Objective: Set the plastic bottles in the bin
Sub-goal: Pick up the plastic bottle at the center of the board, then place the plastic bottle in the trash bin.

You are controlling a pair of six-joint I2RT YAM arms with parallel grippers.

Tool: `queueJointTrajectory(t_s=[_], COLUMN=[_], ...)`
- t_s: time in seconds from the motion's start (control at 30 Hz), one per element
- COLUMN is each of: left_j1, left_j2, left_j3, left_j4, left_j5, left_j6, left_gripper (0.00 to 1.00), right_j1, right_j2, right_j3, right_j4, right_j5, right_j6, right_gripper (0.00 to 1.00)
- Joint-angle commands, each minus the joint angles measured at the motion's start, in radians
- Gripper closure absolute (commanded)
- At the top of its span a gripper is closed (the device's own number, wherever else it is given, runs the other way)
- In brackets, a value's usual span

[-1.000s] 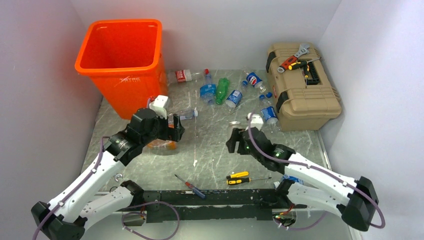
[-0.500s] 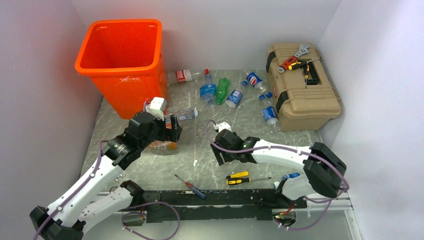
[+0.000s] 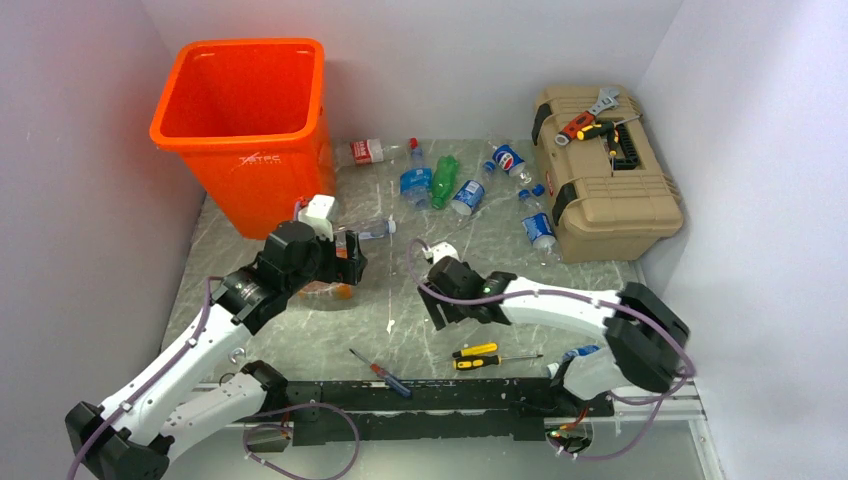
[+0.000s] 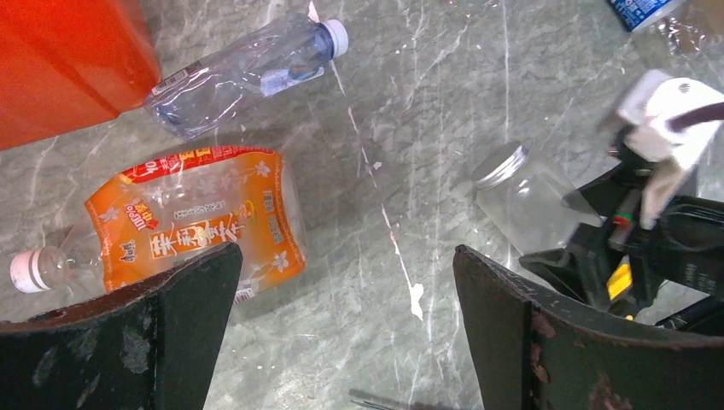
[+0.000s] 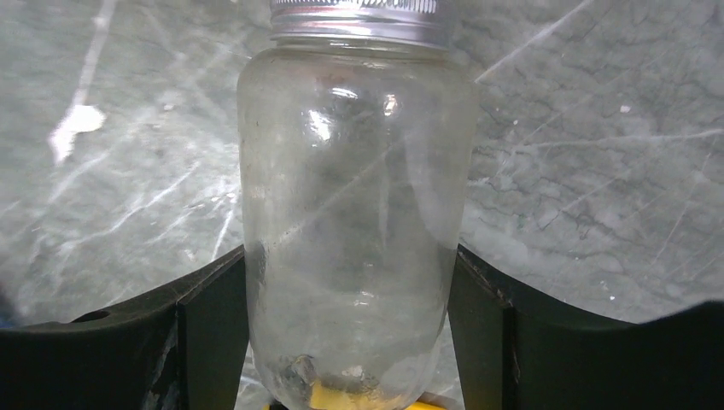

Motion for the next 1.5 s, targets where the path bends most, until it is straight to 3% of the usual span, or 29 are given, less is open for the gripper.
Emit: queueJointTrajectory(t_s=[0.0,0.13,0.33,0.47,0.73,1.0,1.27,1.3,1.4,1.47], left_j1=[-0.003,-0.003,-0.002,-0.003,-0.003,-0.009,-0.07,-0.073,-0.076,-0.077], left_j2=[-0.044,-0.089,-0.068,-0.074,-0.09,-0.023,0.0,-0.005,-0.007,0.001], left_j3=[0.007,-0.064,-0.099,-0.135,-0.197,-0.157,-0.119,-0.121,-0.114,-0.102], left_j4=[0.085,0.259,0.507,0.658,0.802,0.777,0.685,0.694,0.702,0.687], left_j5=[0.065,0.227,0.46,0.498,0.537,0.673,0.651,0.65,0.672,0.68], left_j6=[-0.026,-0.139,-0.335,-0.421,-0.471,-0.431,-0.361,-0.355,-0.335,-0.331], left_gripper=[0.01,0.01,0.0,0.01,0.01,0.01,0.01,0.03,0.25,0.28], right_j1=[0.031,0.1,0.176,0.21,0.24,0.254,0.271,0.277,0.288,0.29], right_j2=[-0.266,-0.487,-0.534,-0.541,-0.551,-0.512,-0.483,-0.478,-0.475,-0.478], right_j3=[-0.101,-0.208,-0.235,-0.245,-0.29,-0.272,-0.234,-0.232,-0.237,-0.242], right_j4=[0.229,0.516,0.705,0.768,0.884,0.965,0.978,0.975,0.97,0.974], right_j5=[-0.035,-0.117,-0.087,-0.058,0.052,0.083,0.068,0.074,0.097,0.099], right_j6=[-0.068,-0.11,-0.161,-0.187,-0.178,-0.18,-0.189,-0.194,-0.195,-0.189], right_gripper=[0.6,0.64,0.68,0.7,0.72,0.72,0.72,0.72,0.72,0.71])
